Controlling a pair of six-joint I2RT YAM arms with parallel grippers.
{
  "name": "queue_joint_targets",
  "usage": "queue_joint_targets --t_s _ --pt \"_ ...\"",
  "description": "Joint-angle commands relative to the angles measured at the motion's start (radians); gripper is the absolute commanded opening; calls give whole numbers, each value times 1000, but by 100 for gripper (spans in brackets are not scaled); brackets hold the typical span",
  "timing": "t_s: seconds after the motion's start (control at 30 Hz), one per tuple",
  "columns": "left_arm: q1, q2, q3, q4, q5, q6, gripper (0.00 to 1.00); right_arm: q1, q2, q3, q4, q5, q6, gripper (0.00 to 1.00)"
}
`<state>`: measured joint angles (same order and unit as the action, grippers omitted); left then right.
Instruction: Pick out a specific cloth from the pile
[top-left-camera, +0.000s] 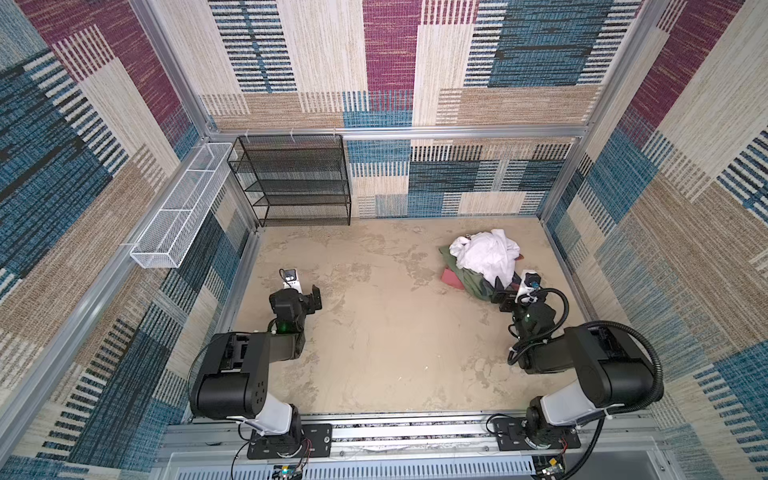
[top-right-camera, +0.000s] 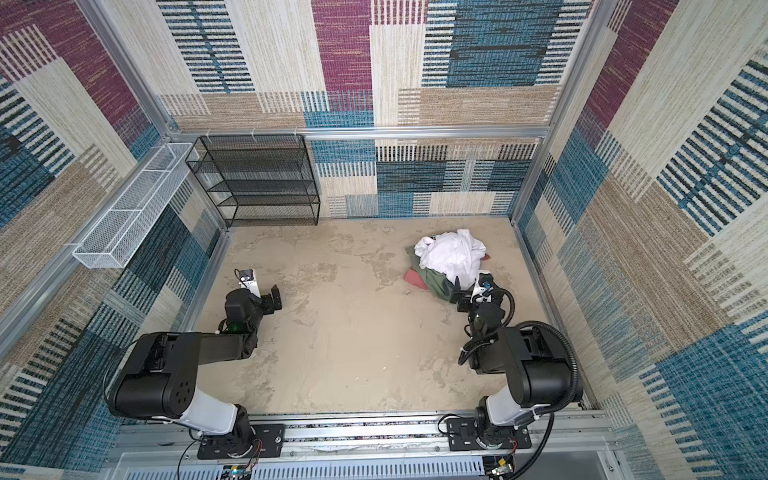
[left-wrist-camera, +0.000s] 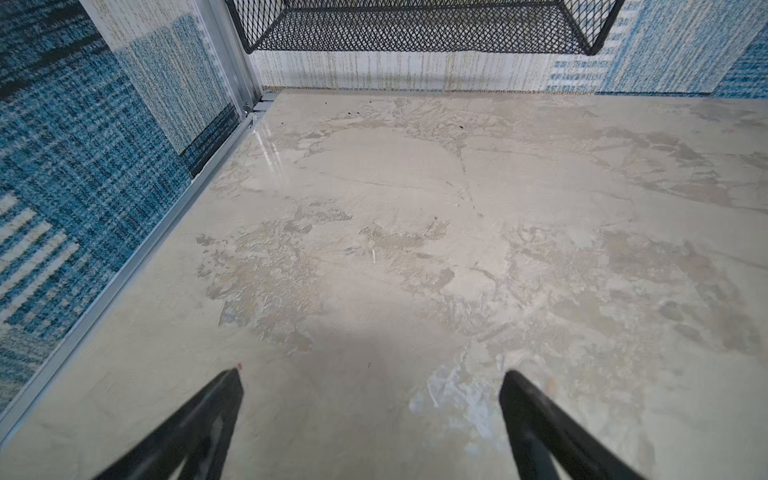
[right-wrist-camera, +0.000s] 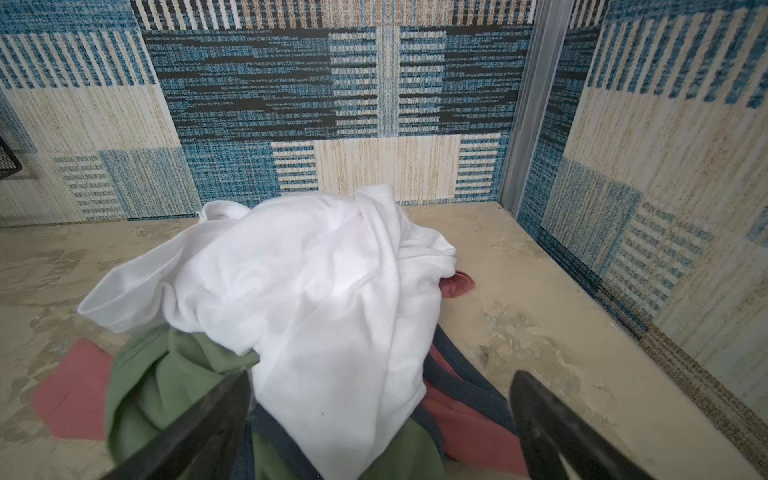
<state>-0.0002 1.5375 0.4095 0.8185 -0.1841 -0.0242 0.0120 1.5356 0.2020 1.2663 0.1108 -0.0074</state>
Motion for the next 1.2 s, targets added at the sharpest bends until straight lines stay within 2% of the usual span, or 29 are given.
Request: queue_joint_targets --t_s 0.0,0.8,1.1,1.17 --pt "2 -2 3 18 -12 -12 100 1 -2 0 33 -7 3 100" --pt "2 -3 3 18 -13 -11 100 0 0 2 30 -7 4 100" --pt "2 -4 0 22 -12 -11 88 1 -5 -5 40 -7 2 100" --pt "-1 -13 -1 22 -35 -15 84 2 -43 17 -31 1 3 100"
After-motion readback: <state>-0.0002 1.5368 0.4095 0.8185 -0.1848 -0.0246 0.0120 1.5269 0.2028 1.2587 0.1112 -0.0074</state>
